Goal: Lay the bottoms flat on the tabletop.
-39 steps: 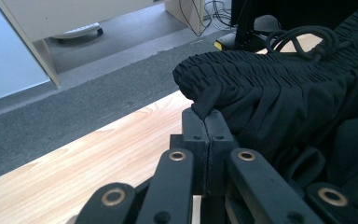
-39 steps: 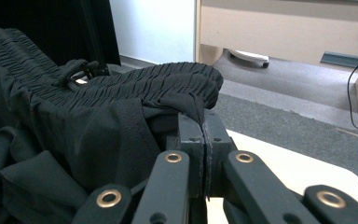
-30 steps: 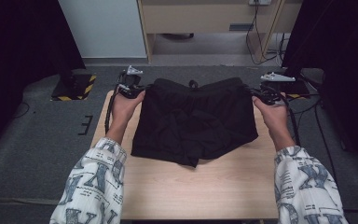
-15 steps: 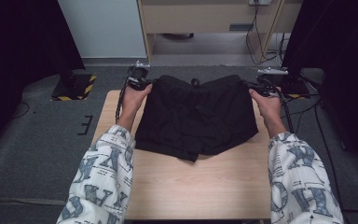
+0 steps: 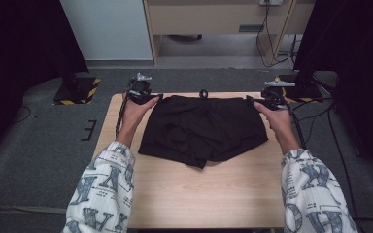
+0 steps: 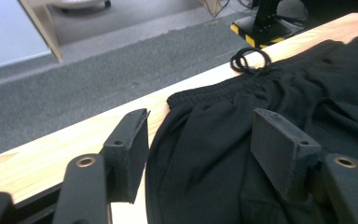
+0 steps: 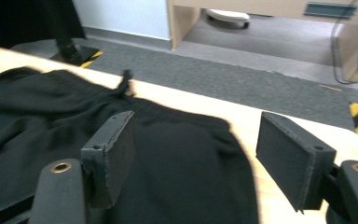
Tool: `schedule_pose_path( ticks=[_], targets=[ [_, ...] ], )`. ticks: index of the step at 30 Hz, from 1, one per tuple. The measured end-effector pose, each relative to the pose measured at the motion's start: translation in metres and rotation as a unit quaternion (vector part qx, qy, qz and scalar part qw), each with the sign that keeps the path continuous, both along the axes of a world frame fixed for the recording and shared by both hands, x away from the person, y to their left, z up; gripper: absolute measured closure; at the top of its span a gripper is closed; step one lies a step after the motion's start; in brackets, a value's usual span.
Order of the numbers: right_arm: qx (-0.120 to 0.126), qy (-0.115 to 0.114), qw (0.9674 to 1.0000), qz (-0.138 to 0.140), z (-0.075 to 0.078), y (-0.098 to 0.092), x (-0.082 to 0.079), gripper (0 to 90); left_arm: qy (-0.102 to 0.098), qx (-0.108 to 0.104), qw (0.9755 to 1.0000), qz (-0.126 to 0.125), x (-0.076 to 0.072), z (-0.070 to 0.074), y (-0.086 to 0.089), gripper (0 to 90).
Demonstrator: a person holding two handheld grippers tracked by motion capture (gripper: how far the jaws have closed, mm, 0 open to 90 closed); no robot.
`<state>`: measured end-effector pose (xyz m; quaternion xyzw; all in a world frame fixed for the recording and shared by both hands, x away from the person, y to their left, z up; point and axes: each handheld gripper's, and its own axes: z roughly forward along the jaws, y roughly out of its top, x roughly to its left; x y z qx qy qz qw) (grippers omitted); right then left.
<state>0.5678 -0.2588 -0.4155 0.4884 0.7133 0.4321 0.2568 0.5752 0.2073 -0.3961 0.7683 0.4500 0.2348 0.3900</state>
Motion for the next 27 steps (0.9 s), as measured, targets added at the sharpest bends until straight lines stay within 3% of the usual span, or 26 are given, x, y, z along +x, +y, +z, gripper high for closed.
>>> schedule_pose_path(
  ticks=[2, 6, 7, 8, 10, 12, 16, 18, 19, 23, 27],
  targets=[
    [-0.002, 0.005, 0.9998, 0.017, 0.001, 0.008, -0.009, 25.1, -0.008, -0.002, 1.0000, -0.004, -0.013, 0.003, 0.002, 34.3],
    [-0.009, 0.004, 0.9991, 0.041, 0.002, 0.023, -0.030, 23.9, -0.003, -0.010, 0.9999, -0.010, -0.039, 0.005, 0.004, 29.1],
    [-0.010, 0.009, 0.9987, 0.050, 0.002, 0.028, -0.040, 22.9, -0.011, -0.008, 0.9999, -0.009, -0.056, 0.003, 0.005, 28.5],
    [-0.010, 0.009, 0.9987, 0.050, 0.002, 0.028, -0.040, 22.9, -0.011, -0.008, 0.9999, -0.009, -0.056, 0.003, 0.005, 28.3],
    [-0.015, 0.013, 0.9982, 0.056, 0.001, 0.032, -0.049, 22.2, -0.012, -0.010, 0.9998, -0.012, -0.071, -0.002, 0.006, 27.7],
    [-0.016, 0.015, 0.9978, 0.062, -0.002, 0.035, -0.059, 23.6, -0.015, -0.006, 0.9997, -0.018, -0.089, -0.009, 0.009, 27.1],
    [-0.023, 0.016, 0.9967, 0.076, -0.012, 0.041, -0.074, 32.2, -0.021, -0.018, 0.9993, -0.027, -0.110, -0.028, 0.015, 26.2],
    [-0.028, 0.020, 0.9954, 0.089, -0.022, 0.044, -0.080, 43.1, -0.011, -0.017, 0.9993, -0.032, -0.119, -0.048, 0.016, 26.3],
    [-0.028, 0.020, 0.9954, 0.089, -0.022, 0.044, -0.080, 43.1, -0.011, -0.017, 0.9993, -0.032, -0.119, -0.048, 0.016, 26.3],
    [-0.027, 0.031, 0.9942, 0.100, -0.040, 0.051, -0.083, 54.3, -0.003, -0.030, 0.9990, -0.033, -0.129, -0.077, 0.012, 26.4],
    [-0.033, 0.046, 0.9934, 0.100, -0.056, 0.056, -0.083, 53.2, -0.003, -0.035, 0.9989, -0.031, -0.137, -0.092, 0.011, 27.2]
  ],
)
